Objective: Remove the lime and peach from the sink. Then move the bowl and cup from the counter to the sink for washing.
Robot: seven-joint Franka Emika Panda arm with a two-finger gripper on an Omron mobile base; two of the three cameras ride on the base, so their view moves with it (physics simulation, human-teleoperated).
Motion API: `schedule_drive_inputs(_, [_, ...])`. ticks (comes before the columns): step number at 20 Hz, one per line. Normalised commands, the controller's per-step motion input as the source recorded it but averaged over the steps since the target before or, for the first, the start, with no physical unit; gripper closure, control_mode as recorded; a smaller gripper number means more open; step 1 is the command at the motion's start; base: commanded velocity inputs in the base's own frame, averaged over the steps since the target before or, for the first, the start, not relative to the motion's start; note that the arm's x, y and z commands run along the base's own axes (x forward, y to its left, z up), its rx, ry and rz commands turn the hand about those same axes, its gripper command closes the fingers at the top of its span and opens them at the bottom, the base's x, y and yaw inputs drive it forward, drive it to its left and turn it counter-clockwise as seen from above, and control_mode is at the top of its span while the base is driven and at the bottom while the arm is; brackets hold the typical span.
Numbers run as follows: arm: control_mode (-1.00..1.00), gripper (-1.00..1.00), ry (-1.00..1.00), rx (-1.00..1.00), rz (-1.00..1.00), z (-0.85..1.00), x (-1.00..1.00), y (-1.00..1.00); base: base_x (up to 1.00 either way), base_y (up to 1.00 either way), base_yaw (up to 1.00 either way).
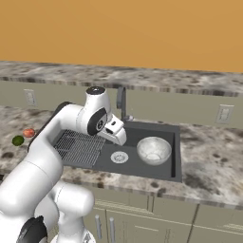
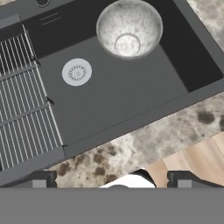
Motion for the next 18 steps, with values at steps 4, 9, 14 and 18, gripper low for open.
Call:
schedule_drive_inputs(4, [1.00,-1.00,0.00,0.00,0.00,0.00,0.00,0.00,-0.16,-0.43,-0.01])
schedule_drive_inputs(9, [1.00,-1.00,0.00,0.00,0.00,0.00,0.00,0.00,-0.11,-0.45,-0.01])
schedule_drive_inputs(14, [1.00,-1.00,0.00,0.00,0.00,0.00,0.00,0.00,-0.13,-0.45,0.00])
schedule_drive_inputs(18, [1.00,-1.00,0.00,0.00,0.00,0.00,0.00,0.00,-0.14,-0.43,0.00])
